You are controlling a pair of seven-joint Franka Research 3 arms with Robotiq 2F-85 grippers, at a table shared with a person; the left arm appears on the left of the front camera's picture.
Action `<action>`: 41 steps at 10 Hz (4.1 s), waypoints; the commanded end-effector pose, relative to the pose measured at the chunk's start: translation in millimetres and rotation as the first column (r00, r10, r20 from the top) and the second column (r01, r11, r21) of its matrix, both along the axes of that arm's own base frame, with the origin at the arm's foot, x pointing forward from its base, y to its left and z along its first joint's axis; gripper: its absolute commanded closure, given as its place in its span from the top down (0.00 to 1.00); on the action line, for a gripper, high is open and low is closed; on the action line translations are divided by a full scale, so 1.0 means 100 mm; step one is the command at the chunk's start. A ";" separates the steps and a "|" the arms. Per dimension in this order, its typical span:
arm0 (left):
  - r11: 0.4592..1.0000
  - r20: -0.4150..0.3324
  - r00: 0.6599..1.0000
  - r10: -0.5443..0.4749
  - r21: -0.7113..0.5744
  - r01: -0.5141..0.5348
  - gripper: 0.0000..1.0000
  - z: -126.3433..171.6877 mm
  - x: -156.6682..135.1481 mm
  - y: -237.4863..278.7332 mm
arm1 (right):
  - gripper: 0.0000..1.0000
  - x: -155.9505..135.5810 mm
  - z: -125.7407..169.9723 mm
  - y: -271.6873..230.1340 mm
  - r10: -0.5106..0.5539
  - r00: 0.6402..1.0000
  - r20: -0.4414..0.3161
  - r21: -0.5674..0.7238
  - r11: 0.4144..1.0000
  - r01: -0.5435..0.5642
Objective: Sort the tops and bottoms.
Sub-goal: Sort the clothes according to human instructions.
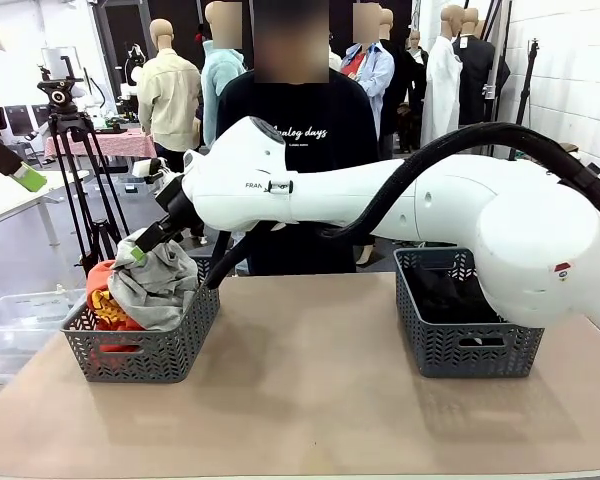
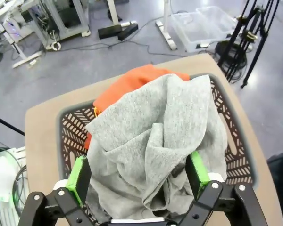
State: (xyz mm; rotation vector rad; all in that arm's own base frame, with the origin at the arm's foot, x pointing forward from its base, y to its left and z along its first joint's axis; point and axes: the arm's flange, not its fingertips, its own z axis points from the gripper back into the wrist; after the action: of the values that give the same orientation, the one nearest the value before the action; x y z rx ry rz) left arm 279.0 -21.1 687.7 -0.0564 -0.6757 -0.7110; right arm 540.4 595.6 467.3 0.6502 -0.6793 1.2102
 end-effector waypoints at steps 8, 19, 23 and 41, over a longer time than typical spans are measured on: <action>1.000 -0.001 1.000 0.008 0.006 -0.008 1.00 0.02 0.01 0.00 | 1.00 0.02 -0.02 0.00 0.001 1.000 -0.010 0.002 1.000 -0.001; 1.000 -0.001 1.000 0.008 0.006 -0.008 1.00 0.02 0.01 0.00 | 1.00 0.01 0.04 0.03 0.026 1.000 0.004 -0.011 1.000 -0.026; 1.000 -0.001 1.000 0.008 0.006 -0.008 1.00 0.02 0.01 0.00 | 1.00 -0.22 0.43 -0.13 -0.010 0.998 0.057 -0.087 0.996 0.015; 1.000 -0.001 1.000 0.008 0.006 -0.008 1.00 0.02 0.01 0.00 | 1.00 -2.41 1.19 -3.33 -0.709 0.702 0.071 0.050 0.705 0.707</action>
State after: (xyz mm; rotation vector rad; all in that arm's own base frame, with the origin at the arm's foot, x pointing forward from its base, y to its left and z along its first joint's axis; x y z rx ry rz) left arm 278.9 -21.3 688.0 -0.0565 -0.6764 -0.7121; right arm 303.3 258.5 577.1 0.2834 -0.9045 0.5010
